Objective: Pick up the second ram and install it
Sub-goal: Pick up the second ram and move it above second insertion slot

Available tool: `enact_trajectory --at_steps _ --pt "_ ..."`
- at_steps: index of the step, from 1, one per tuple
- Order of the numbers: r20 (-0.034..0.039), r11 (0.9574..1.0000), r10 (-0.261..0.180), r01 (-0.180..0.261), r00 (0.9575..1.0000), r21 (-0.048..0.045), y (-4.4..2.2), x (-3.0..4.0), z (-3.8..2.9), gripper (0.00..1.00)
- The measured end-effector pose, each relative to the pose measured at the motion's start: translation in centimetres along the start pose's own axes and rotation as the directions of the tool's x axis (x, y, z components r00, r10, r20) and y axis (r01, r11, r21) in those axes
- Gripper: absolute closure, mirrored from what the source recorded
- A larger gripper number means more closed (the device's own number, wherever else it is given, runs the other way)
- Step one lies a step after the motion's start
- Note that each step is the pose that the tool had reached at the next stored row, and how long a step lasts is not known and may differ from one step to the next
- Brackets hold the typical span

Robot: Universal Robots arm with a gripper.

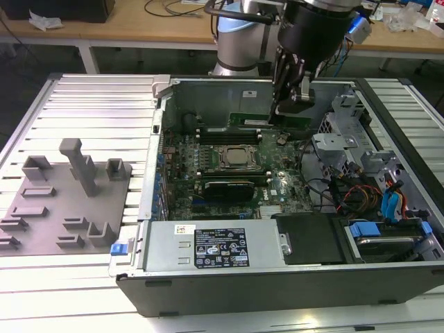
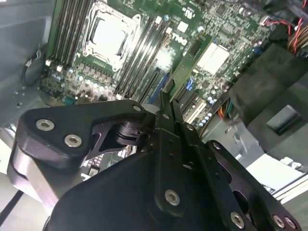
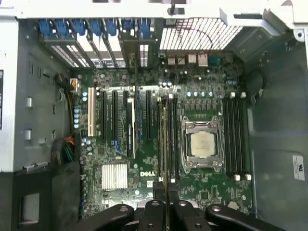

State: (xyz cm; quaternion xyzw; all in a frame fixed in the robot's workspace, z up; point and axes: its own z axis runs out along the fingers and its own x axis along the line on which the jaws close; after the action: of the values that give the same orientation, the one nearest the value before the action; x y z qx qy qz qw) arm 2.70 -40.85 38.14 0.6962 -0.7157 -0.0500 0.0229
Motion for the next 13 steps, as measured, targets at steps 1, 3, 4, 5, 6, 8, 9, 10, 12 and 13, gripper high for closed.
enact_trajectory --at_steps 1,3,4,5,6,8,9,10,12,13 --pt "0.0000 1.0000 0.000 0.000 1.0000 -0.0004 -0.30 -0.02 0.09 0.87" --pt "0.0000 1.0000 0.000 0.000 1.0000 -0.0017 -1.06 -0.09 0.31 0.87" --pt "0.0000 1.0000 0.000 0.000 1.0000 -0.0025 -1.48 -0.13 0.43 0.87" --pt "-0.0001 1.0000 0.000 0.000 1.0000 -0.0029 -1.76 -0.16 0.53 0.87" --pt "-0.0001 1.0000 0.000 0.000 1.0000 -0.0031 -1.95 -0.18 0.60 0.87" --pt "-0.0001 1.0000 0.000 0.000 1.0000 -0.0042 -2.55 -0.33 0.90 0.87" --pt "-0.0001 1.0000 0.000 0.000 1.0000 -0.0045 -2.72 -0.55 1.15 0.87" --pt "0.0000 1.0000 0.000 0.000 1.0000 -0.0045 -2.74 -0.67 1.31 0.87" --pt "-0.0002 1.0000 0.000 0.000 1.0000 -0.0045 -2.26 -0.75 1.59 0.87" --pt "-0.0002 1.0000 0.000 0.000 1.0000 -0.0044 -2.00 -0.75 1.72 0.87"
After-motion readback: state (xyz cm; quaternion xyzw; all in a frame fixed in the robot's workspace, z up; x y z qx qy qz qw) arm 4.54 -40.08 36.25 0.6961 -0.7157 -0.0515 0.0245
